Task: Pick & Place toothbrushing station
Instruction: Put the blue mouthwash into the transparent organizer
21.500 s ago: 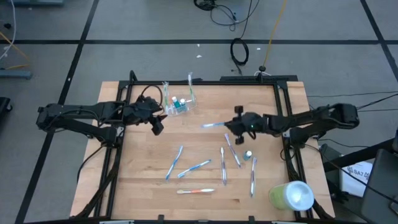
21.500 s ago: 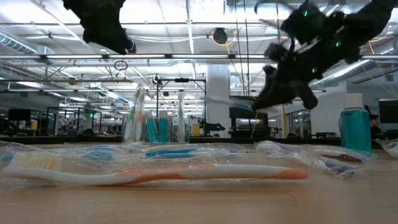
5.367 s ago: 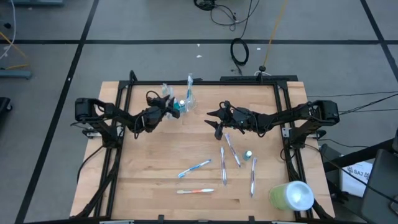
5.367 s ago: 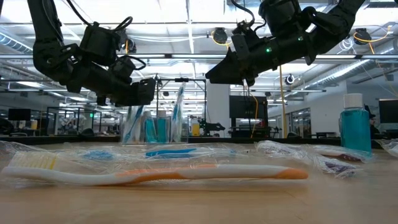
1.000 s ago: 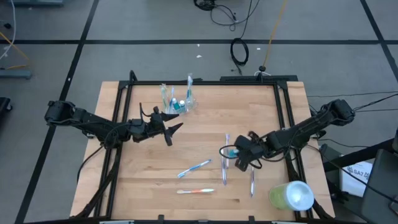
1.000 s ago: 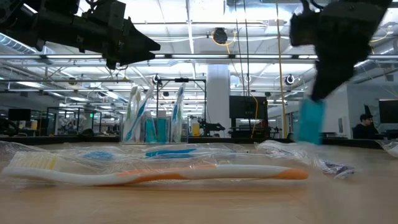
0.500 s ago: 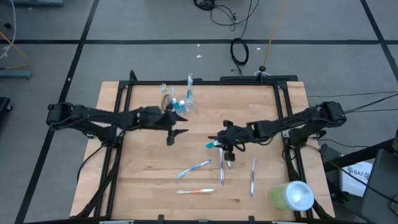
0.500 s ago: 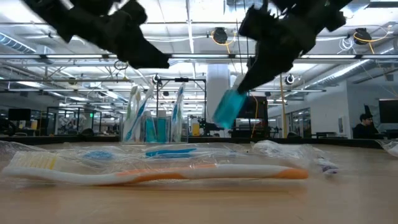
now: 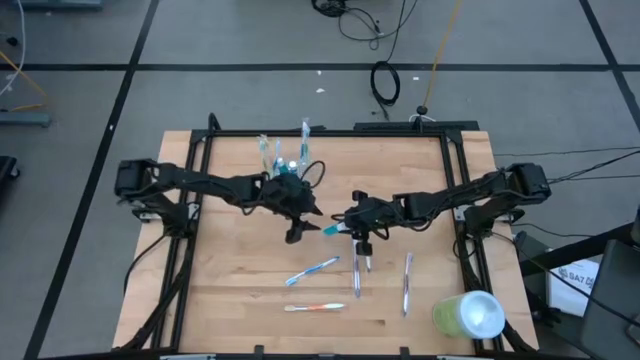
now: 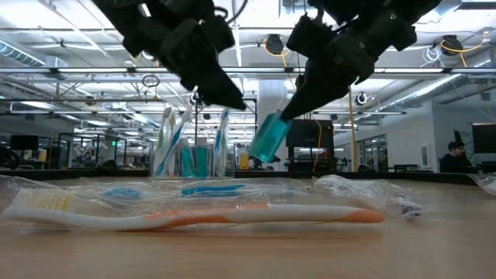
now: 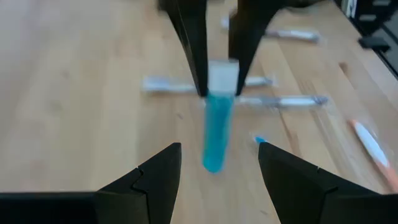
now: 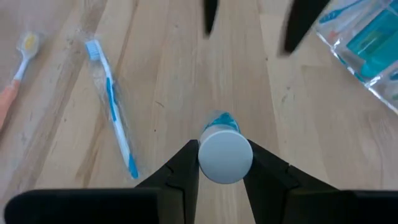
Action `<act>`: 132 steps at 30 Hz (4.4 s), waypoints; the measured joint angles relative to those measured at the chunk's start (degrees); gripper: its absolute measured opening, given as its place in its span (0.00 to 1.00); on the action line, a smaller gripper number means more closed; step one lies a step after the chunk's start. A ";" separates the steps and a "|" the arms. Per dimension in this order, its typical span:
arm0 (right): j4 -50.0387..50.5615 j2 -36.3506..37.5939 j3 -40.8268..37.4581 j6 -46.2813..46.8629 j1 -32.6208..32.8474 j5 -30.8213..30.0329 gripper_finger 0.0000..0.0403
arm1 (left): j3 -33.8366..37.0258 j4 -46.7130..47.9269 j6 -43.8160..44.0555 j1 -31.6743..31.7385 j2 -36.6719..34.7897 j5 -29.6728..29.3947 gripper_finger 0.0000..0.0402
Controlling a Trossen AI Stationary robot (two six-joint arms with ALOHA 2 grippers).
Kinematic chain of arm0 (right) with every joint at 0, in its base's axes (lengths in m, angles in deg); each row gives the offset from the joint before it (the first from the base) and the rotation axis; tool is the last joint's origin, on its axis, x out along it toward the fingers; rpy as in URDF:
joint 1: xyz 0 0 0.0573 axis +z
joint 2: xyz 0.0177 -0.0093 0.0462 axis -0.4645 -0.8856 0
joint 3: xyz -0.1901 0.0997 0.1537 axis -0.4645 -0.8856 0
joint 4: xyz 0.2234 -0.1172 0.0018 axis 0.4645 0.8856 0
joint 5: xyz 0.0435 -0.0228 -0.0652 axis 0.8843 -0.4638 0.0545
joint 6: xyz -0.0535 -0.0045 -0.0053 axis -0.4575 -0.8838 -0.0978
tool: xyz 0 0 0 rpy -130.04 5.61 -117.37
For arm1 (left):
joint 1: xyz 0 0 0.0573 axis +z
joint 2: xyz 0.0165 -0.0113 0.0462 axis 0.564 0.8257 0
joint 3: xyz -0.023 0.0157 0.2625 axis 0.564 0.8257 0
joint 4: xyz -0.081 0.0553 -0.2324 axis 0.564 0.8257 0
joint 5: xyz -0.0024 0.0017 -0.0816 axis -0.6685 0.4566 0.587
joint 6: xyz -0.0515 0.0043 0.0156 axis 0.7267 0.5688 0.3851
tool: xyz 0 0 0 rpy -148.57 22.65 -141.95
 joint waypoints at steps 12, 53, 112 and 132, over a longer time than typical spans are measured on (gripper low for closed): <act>-2.26 -0.11 0.00 -2.10 -0.09 -0.22 0.23 | 0.03 -10.83 4.13 -0.46 6.93 3.15 0.56; -8.82 -0.11 0.00 -4.79 -0.85 -0.11 0.27 | -0.01 -11.96 0.92 -0.46 6.80 2.99 0.28; -33.32 17.09 -18.23 -3.10 -2.60 -13.42 0.47 | 1.67 0.03 35.22 3.98 -0.27 -68.88 0.28; -32.31 17.07 -18.23 -1.36 -2.58 -13.38 0.46 | 17.86 -26.67 29.71 3.13 -6.80 -67.56 0.28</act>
